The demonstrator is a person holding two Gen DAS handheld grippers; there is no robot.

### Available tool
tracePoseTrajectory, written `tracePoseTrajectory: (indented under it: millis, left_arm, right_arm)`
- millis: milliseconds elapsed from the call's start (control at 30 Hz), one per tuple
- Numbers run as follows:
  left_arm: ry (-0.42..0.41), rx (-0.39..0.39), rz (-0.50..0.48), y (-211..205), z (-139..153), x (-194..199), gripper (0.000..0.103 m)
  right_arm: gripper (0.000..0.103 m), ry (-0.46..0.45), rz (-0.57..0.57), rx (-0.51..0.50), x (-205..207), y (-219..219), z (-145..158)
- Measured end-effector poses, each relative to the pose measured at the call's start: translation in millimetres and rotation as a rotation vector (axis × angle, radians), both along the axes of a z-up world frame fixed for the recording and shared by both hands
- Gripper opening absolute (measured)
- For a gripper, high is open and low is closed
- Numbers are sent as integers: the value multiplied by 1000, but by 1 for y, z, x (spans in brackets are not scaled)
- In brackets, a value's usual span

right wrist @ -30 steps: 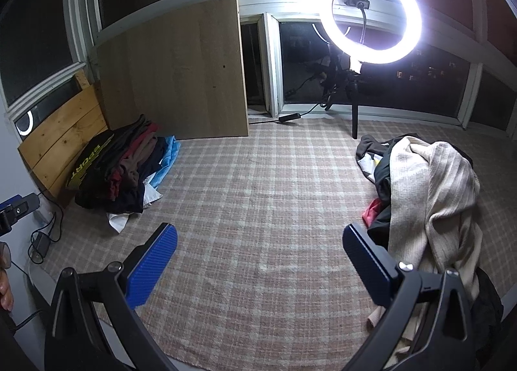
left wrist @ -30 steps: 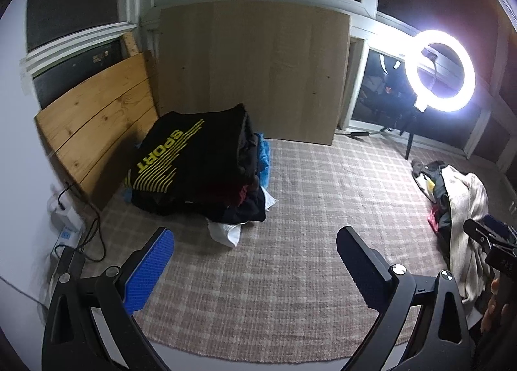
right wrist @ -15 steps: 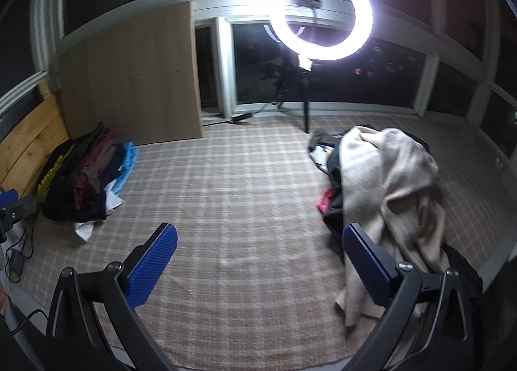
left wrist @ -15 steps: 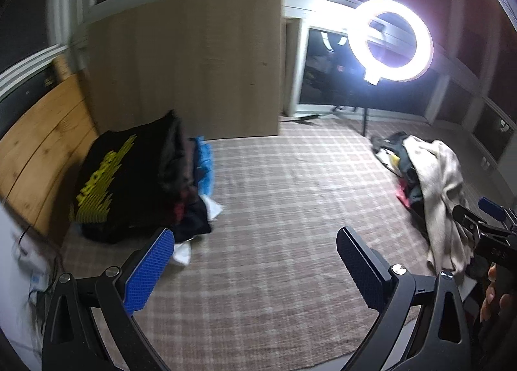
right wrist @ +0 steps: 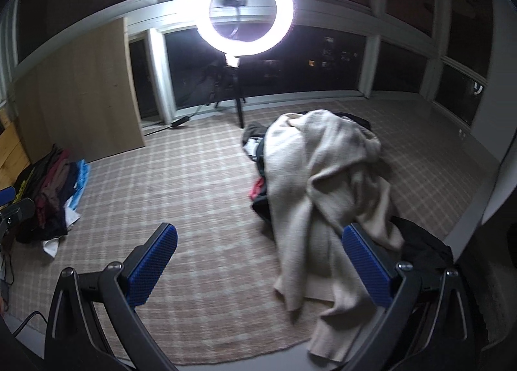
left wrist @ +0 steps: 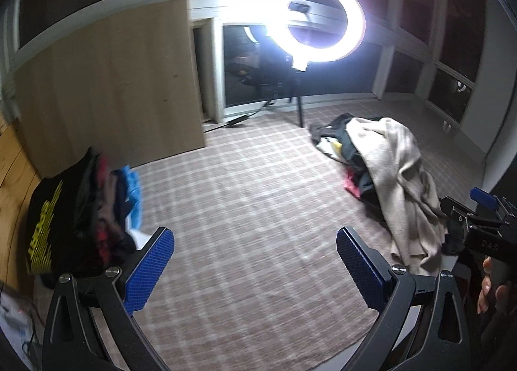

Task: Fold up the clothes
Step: 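Move both grippers toward the cream knit cardigan on the rug, then grasp the cardigan edge with the left gripper while the right gripper approaches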

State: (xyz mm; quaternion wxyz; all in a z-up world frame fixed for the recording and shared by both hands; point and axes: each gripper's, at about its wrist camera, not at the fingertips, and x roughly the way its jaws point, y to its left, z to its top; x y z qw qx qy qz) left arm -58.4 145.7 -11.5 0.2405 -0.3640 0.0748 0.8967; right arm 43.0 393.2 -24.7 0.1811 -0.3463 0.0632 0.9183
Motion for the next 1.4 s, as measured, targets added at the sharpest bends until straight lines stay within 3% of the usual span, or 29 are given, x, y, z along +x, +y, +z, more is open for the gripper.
tracePoseTrajectory:
  millis: [167, 467, 767, 933, 1000, 1067, 1400]
  left_arm:
    - [12, -2, -37, 38, 3, -3, 101]
    - [33, -13, -94, 131, 12, -21, 101]
    - [62, -27, -137, 243, 19, -76, 101]
    - [45, -99, -177, 296, -3, -111, 100]
    - [25, -130, -184, 315, -15, -127, 99]
    - [6, -160, -191, 333, -26, -143, 96]
    - [-133, -278, -328, 415, -95, -209, 95]
  right_arm:
    - [103, 0, -42, 6, 7, 35, -2]
    - [103, 39, -71, -22, 13, 152, -1]
    - [103, 42, -6, 41, -32, 285, 12]
    - [100, 6, 58, 37, -72, 338, -6]
    - [86, -13, 78, 21, -88, 356, -20]
    - [82, -42, 95, -4, -103, 370, -36]
    - [82, -118, 165, -126, -171, 418, -102]
